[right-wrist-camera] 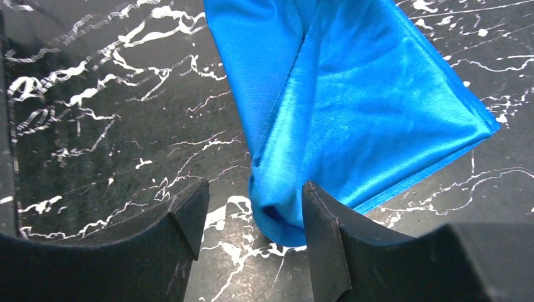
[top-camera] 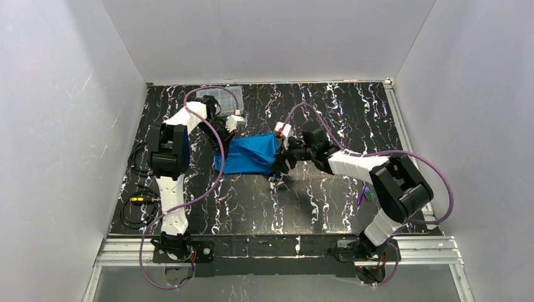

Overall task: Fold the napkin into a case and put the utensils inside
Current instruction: Adjust the items.

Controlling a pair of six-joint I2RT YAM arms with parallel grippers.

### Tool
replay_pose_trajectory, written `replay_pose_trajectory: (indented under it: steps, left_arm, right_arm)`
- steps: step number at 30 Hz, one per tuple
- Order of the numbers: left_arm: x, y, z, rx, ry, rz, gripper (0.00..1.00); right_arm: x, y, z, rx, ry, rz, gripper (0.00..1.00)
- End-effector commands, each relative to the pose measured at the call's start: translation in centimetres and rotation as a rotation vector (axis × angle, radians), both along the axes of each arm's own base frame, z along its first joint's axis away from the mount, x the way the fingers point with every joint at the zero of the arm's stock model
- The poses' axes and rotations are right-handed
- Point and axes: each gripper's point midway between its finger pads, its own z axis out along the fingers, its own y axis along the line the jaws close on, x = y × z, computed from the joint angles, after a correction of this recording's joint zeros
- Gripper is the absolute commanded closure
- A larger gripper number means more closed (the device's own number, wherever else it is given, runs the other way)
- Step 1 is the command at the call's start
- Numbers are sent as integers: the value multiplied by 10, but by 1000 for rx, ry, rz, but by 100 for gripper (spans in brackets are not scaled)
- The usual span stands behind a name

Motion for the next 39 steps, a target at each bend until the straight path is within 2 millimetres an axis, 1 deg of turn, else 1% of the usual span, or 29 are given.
replay_pose_trajectory:
  steps: [1,4,7,8,10,11,13,15,18,19,20,22,23,25,27,29,31,33,35,39]
  left_arm:
    - [3,-1,7,5,-4,4,100]
    - [3,0,7,10,-7,1,100]
    - [3,-1,7,8,-8,2,100]
    - [3,-1,8,7,-9,4,100]
    - [4,-1,11,7,-18,6,100]
    - [4,-1,14,6,-23,7,98]
    - [3,0,17,4,-30,3,90]
    - [1,1,22,4,-41,-6,80]
    - [-1,4,27,16,-61,-17,56]
    - [0,5,31,20,-75,-19,53]
    - [1,5,36,20,-89,-19,47]
    - [2,3,51,0,-122,-10,43]
    - [2,0,60,-19,-144,-9,37]
    - [-1,-9,78,-74,-177,-15,36]
    - [-6,-20,89,-114,-207,-39,36]
    - [-14,-34,89,-146,-240,-84,34]
    - [-22,-48,78,-138,-272,-127,34]
    - [-24,-65,69,-144,-293,-149,35]
    - [-22,-80,57,-143,-310,-165,35]
    - [-6,-100,38,-132,-373,-155,36]
  right_arm:
    - [14,13,-8,-161,-161,-51,37]
    - [24,10,-18,-225,-157,-92,40]
    - [39,5,-25,-261,-158,-181,50]
    - [44,6,-27,-274,-156,-200,56]
    - [50,7,-29,-281,-145,-232,60]
    - [52,8,-35,-295,-132,-240,63]
    - [55,8,-44,-323,-121,-253,66]
    - [55,11,-47,-326,-105,-247,66]
    - [55,14,-49,-327,-86,-242,64]
    - [55,14,-50,-331,-81,-236,63]
    - [54,15,-51,-335,-77,-229,63]
    - [55,16,-53,-340,-65,-227,61]
    - [55,17,-54,-339,-60,-224,61]
    - [56,19,-53,-330,-53,-222,60]
    - [57,20,-51,-316,-40,-229,58]
    - [58,22,-49,-295,-17,-231,55]
    - [61,22,-46,-277,1,-242,52]
    - [64,20,-44,-264,20,-255,49]
    - [68,19,-41,-249,38,-268,48]
    - [74,18,-39,-218,84,-286,48]
